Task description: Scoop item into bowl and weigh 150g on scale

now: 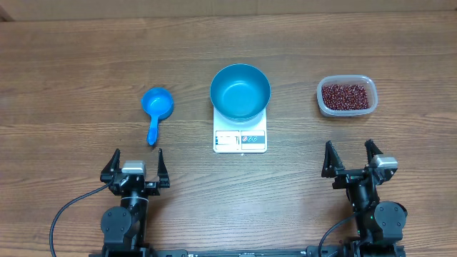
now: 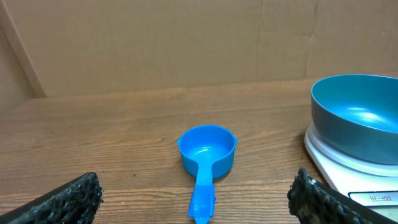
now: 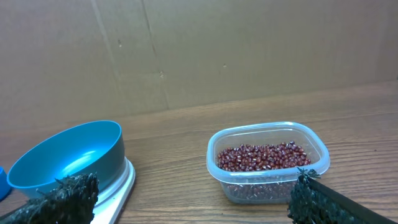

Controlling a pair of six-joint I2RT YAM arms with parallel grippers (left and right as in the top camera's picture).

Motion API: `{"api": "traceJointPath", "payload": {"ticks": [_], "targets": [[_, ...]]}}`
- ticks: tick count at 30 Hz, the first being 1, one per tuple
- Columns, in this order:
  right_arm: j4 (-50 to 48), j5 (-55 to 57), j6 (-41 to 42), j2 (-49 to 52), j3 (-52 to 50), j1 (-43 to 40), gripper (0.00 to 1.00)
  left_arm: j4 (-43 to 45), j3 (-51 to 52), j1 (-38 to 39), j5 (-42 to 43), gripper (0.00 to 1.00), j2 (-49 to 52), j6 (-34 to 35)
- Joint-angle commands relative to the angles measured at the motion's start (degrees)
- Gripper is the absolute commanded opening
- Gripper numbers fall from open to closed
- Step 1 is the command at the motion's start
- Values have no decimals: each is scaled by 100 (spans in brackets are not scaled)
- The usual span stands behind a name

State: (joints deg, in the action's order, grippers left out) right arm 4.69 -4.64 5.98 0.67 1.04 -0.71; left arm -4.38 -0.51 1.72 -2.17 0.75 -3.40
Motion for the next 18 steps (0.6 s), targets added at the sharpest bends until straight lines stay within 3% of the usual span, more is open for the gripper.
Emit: {"api": "traceJointPath", "payload": {"ticks": [1,5,10,18], "targets": [[-28,9,15,-55,-61,11,100,9,24,-42,31,100,-44,-90],[-28,9,15,-55,-61,11,100,157,24,-42,35,99,-44,-90],[-28,11,15,-55,-61,11,100,348,-42,-42,728,100,-44,-24],[-28,9,15,-55,-61,11,100,-1003,-1381,-42,975,100,-31,363]]}}
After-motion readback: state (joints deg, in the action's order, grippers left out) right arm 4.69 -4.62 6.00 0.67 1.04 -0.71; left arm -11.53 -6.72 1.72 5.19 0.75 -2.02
